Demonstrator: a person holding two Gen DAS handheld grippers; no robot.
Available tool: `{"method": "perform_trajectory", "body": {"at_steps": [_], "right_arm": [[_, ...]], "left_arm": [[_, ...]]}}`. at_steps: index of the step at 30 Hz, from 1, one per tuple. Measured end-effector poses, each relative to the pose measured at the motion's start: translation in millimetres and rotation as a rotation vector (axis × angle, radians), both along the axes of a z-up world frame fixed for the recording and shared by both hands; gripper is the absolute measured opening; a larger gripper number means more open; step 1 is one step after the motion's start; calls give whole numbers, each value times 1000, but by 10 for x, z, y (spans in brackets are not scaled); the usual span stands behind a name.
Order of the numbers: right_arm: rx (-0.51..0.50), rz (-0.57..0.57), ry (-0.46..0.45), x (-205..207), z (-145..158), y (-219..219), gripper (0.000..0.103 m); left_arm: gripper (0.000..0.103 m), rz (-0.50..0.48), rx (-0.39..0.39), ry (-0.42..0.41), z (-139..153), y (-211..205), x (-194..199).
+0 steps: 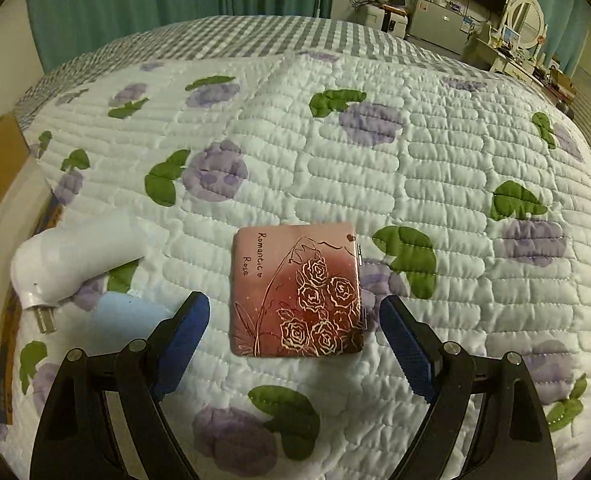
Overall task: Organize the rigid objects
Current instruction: 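Grasp the pink rose-printed card case with the right gripper, then lower the card case onto the phone stand and open the right gripper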
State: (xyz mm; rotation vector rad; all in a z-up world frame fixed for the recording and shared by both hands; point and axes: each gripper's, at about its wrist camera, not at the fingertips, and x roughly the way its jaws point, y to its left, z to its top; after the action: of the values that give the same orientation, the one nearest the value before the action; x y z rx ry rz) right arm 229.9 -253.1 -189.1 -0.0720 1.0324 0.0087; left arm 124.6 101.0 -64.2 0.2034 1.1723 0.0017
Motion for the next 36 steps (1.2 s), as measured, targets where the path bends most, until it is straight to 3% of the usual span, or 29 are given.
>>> {"method": "perform_trajectory", "body": {"at_steps": [5,9,18,27,34,36], "right_arm": [[7,-3,22,104,-98,11,81],[10,-14,19,118,-106,-10,70],[15,-12,-45,-39,87,-45,70],[38,34,-181,-313,777,64,70],[63,180,-319,-447,1548,608,70],[73,226,-336,-463,1649,789,70]], "left_arm": [[10,-1,3,-1,-2,16,9],[10,0,2,-1,-2,15,8],[10,-2,3,0,-1,17,10],[10,-2,2,-1,1,21,13],[10,-1,-3,-2,13,31,14],[10,0,-4,-3,19,31,15]]}}
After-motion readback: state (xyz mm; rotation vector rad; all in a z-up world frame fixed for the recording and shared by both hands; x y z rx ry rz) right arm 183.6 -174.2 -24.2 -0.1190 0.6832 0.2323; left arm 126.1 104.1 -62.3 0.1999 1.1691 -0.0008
